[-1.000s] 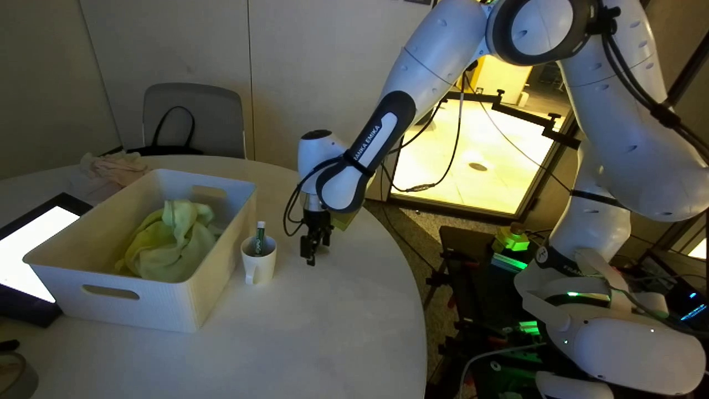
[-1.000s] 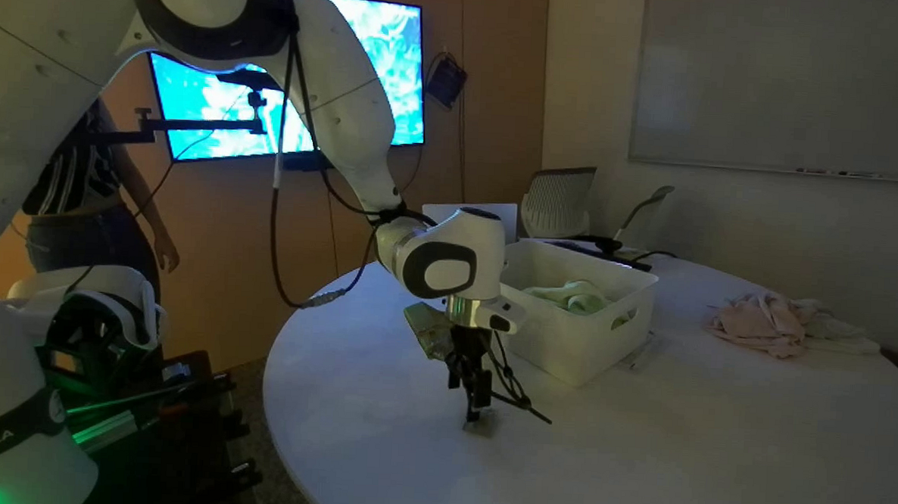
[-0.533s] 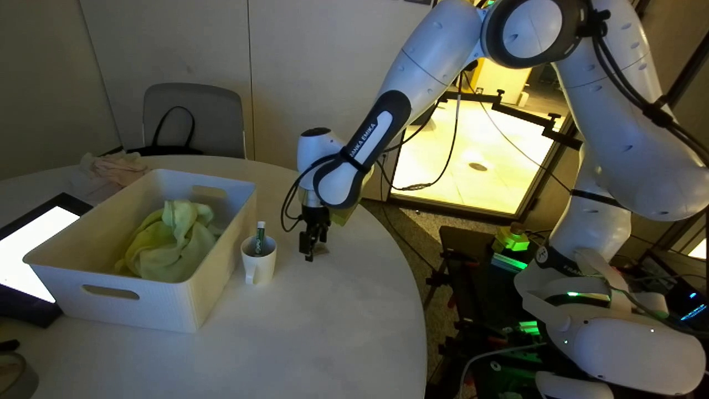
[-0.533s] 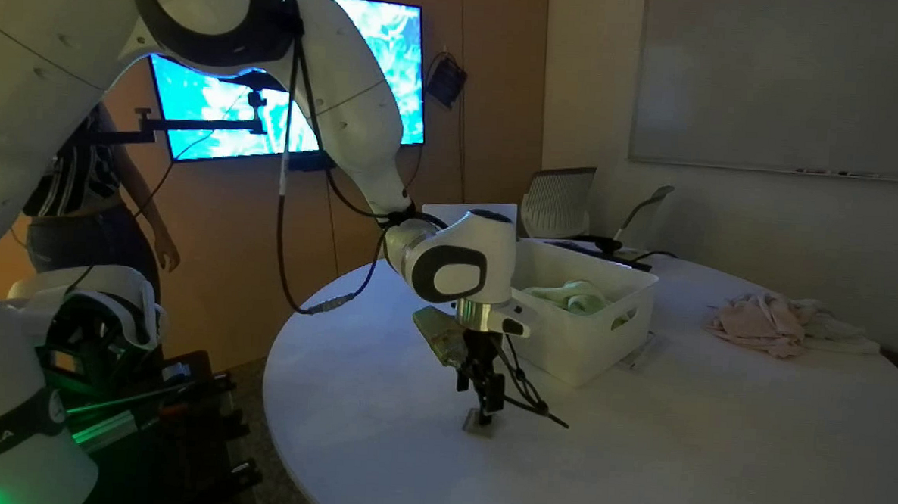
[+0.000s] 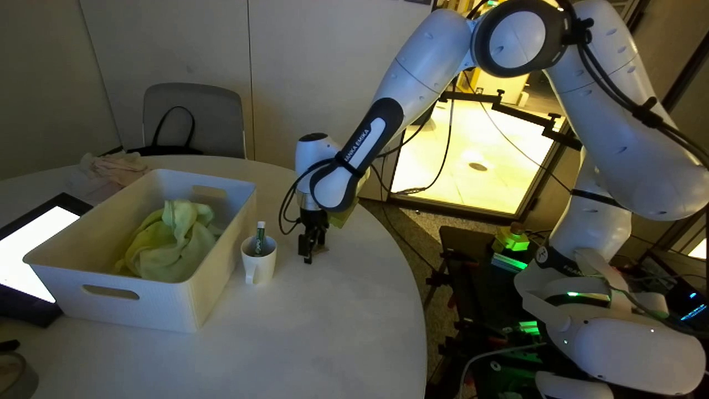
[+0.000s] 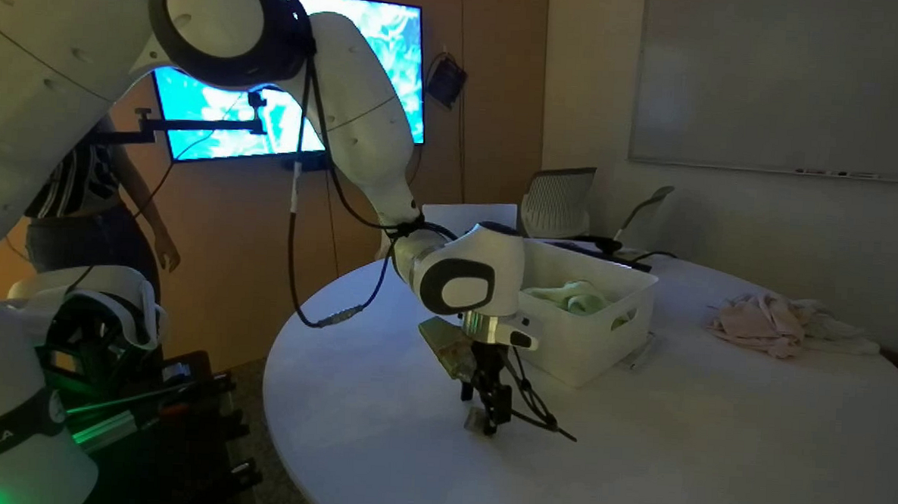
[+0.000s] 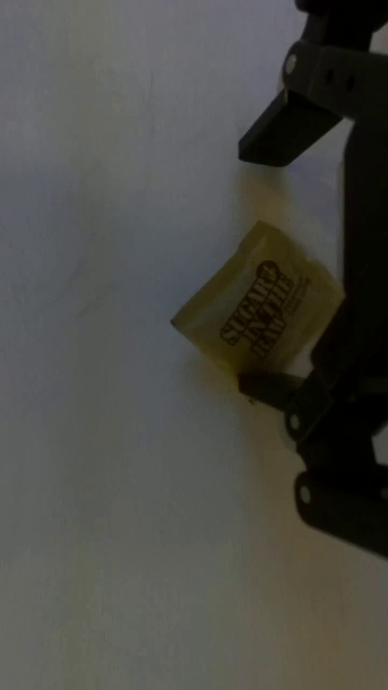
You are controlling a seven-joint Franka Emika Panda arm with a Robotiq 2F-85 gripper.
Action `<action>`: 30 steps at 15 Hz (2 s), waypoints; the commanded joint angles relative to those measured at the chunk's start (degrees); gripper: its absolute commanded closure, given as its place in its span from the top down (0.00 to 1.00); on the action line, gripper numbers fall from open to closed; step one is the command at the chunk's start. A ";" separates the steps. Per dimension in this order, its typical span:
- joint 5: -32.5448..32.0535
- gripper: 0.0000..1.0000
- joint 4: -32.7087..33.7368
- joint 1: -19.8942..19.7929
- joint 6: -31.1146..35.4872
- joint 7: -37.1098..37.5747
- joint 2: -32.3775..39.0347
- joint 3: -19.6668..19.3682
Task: Pick up the yellow towel put it in the basket, pick up a black masking tape put it in the cup, pick up the light yellow towel put it in the basket, pick up the marker put it in the cup, pick up the white-brown towel put it in the basket and pick up the object put it in the cup
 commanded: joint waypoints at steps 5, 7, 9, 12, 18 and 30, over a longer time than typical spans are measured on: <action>1.59 1.00 3.64 -1.68 -2.63 -2.90 2.01 0.93; 1.47 1.00 3.80 -1.60 -3.31 -2.92 2.00 0.79; 1.37 0.95 3.86 -1.48 -3.64 -2.92 1.95 0.68; 1.38 0.77 4.08 -1.47 -4.20 -3.02 1.83 0.68; 1.40 0.27 4.82 -1.25 -5.09 -3.13 1.87 1.15; 1.40 0.03 4.09 -0.88 -6.03 -2.88 0.52 1.36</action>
